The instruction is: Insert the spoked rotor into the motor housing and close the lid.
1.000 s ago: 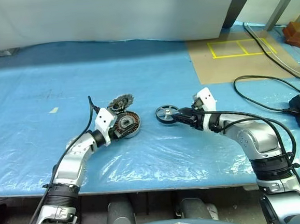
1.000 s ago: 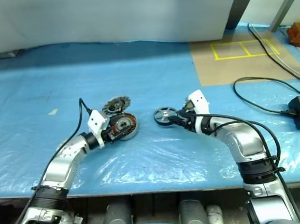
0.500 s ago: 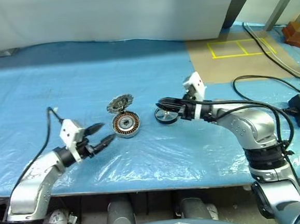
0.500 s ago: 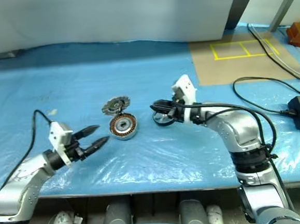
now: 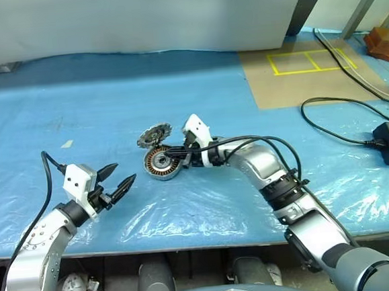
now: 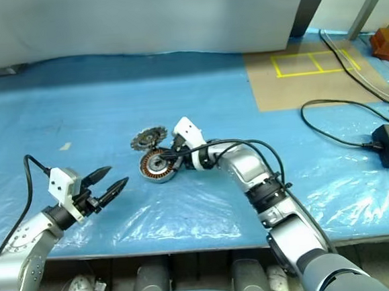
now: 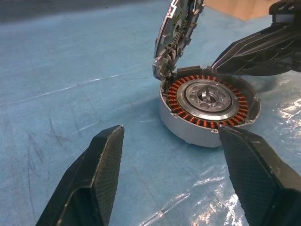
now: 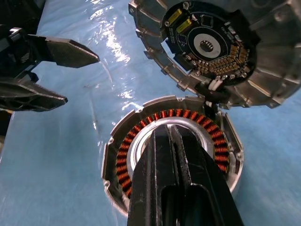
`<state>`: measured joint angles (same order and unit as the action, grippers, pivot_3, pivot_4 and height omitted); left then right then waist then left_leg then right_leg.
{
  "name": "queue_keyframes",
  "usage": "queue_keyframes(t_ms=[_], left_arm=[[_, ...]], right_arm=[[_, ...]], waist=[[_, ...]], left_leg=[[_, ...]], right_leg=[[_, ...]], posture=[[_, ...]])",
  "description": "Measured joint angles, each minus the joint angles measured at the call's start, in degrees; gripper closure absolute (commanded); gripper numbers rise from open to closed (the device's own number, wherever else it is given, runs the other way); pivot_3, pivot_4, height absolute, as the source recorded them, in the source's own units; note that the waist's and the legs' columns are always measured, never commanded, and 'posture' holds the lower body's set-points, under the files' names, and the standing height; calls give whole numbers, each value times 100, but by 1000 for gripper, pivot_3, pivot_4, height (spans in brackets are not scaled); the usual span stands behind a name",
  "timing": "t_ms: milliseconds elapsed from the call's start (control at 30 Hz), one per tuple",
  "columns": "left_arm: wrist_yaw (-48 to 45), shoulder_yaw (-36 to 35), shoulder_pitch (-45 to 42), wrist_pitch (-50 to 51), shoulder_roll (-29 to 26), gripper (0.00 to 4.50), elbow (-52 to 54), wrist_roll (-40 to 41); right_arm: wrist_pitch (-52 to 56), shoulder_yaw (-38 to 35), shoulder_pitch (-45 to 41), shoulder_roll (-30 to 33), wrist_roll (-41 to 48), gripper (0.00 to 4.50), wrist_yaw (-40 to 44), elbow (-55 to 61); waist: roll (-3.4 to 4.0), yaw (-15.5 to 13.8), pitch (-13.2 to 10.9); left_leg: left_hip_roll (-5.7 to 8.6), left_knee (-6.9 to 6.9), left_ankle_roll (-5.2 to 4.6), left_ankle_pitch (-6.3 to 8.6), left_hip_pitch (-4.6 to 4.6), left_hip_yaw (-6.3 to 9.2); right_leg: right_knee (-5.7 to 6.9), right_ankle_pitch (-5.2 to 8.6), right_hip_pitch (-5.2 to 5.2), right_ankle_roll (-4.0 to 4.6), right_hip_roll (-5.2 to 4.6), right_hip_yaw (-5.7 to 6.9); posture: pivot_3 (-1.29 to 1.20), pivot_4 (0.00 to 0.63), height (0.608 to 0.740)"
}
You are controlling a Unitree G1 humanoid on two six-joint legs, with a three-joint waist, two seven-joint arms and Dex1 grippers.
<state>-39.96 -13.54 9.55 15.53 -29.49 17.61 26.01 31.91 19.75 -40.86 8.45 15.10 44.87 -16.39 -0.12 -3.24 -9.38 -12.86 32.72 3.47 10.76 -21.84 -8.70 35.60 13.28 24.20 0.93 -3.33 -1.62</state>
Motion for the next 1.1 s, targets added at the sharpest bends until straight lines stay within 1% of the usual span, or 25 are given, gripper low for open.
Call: queue_keyframes(t_ms=[67,233,367,433,567,733,833,967,1100], left_arm=[[50,33,-1,0,25,1127,0,-17],[66,68,-4,2,16,1127,-32,-72],[81,91,-42,3,16,1127,-51,-101],[101,161,-57,13,19,1127,-50,-115],[156,293,-65,18,75,1127,-47,-177],[215,419,-98,52,154,1127,-18,-182],[259,426,-98,55,155,1127,-17,-188],[276,430,-50,55,156,1127,-12,-193],[277,449,-51,55,160,1127,-13,-208]], right_arm=[[-285,3,-146,-122,-147,4463,34,-266],[-557,87,-195,-400,-293,4463,285,-417],[-979,302,-216,-454,-711,4463,225,-678],[-1226,385,-195,-511,-945,4463,84,-901],[-1747,321,-311,-816,-1252,4463,-408,-1628],[-1903,120,-511,-1024,-1321,4463,-655,-2157],[-1903,92,-506,-1013,-1341,4463,-631,-2172],[-1885,61,-245,-911,-1331,4463,-434,-1800],[-1513,-343,33,-980,-835,4463,-176,-1416]], waist=[[-2,2,1],[-3,51,2],[-5,59,3],[-5,67,3],[-8,96,5],[-10,97,7],[-10,91,7],[-10,79,7],[-11,85,7]], left_leg=[[0,3,0,0,0,0],[-3,3,0,0,1,0],[-3,4,0,0,1,0],[-3,4,0,0,2,0],[-3,5,-1,0,16,-3],[-2,5,-3,1,47,-3],[-3,5,-3,2,61,-3],[-3,5,-3,1,64,-2],[-4,3,-3,1,40,-2]], right_leg=[[1,11,-1,18,0,-1],[4,1,-1,2,2,0],[4,1,-1,3,1,0],[5,2,-1,4,1,0],[12,12,-6,22,2,-4],[13,13,-35,25,0,-7],[14,12,-51,27,0,-7],[4,12,-60,27,0,-7],[-4,12,-37,26,3,-6]], posture=[[0,150,740],[0,150,740],[0,150,740],[0,150,740],[0,150,740],[0,150,740],[0,150,740],[0,150,740],[0,150,740]])
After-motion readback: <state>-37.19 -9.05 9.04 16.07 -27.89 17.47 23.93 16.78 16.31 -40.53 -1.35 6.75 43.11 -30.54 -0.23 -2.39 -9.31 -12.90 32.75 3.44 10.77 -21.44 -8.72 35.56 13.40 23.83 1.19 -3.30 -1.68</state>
